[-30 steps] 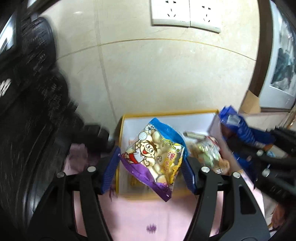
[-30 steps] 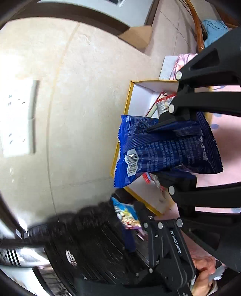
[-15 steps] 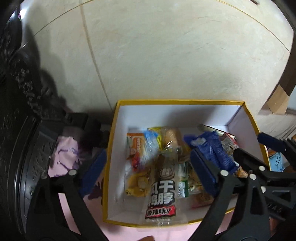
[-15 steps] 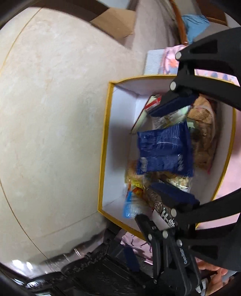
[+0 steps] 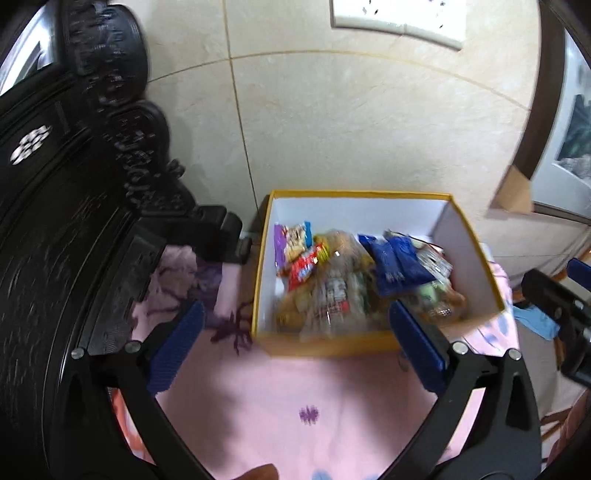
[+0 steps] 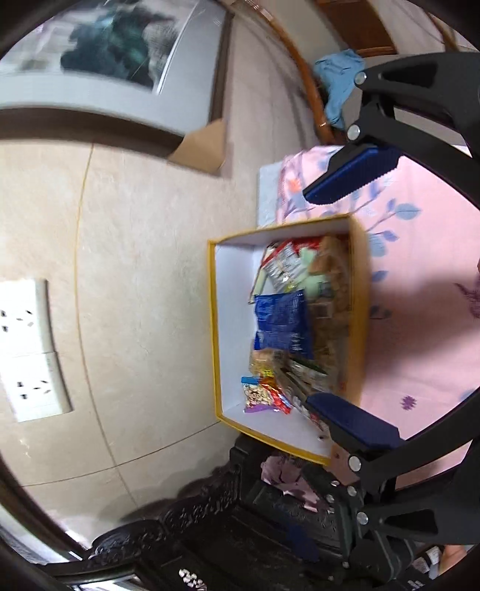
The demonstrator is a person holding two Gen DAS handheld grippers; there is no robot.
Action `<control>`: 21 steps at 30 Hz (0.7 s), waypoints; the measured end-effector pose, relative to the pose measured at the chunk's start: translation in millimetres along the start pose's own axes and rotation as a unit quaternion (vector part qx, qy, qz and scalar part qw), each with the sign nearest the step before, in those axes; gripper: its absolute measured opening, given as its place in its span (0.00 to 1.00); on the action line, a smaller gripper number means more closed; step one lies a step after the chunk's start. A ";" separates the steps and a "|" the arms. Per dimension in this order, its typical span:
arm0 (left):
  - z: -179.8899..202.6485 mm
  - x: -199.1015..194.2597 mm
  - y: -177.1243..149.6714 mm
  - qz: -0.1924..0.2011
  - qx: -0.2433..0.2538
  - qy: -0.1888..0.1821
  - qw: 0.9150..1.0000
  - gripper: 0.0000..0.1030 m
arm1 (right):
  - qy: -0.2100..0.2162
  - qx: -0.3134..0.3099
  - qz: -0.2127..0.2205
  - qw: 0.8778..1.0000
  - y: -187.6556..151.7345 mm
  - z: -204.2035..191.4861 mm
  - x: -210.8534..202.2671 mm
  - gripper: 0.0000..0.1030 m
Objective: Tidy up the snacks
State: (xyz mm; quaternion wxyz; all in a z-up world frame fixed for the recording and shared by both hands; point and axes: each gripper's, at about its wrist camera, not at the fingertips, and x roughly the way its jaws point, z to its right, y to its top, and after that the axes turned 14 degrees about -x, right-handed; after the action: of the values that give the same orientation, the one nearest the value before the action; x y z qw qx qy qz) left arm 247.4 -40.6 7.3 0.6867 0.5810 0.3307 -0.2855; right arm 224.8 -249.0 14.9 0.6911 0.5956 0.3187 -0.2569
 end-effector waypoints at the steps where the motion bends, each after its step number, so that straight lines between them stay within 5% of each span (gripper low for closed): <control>1: -2.0 -8.2 -5.2 0.001 0.000 0.000 1.000 0.98 | 0.003 0.008 0.001 1.000 -7.5 0.3 -12.4 0.99; 12: -43.7 -107.6 -75.2 0.015 -0.012 0.003 1.000 0.98 | 0.011 0.056 -0.018 0.998 -93.9 -13.4 -91.8 0.99; 21: -52.7 -153.3 -94.5 0.050 -0.011 -0.003 0.999 0.98 | -0.010 0.024 -0.024 0.999 -124.4 -44.1 -123.4 0.99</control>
State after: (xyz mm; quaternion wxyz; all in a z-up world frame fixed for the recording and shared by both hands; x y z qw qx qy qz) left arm 72.8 -2.7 64.7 0.7074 0.5884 0.3021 -0.2492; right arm 45.4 -228.2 21.1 0.6733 0.6016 0.3200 -0.2869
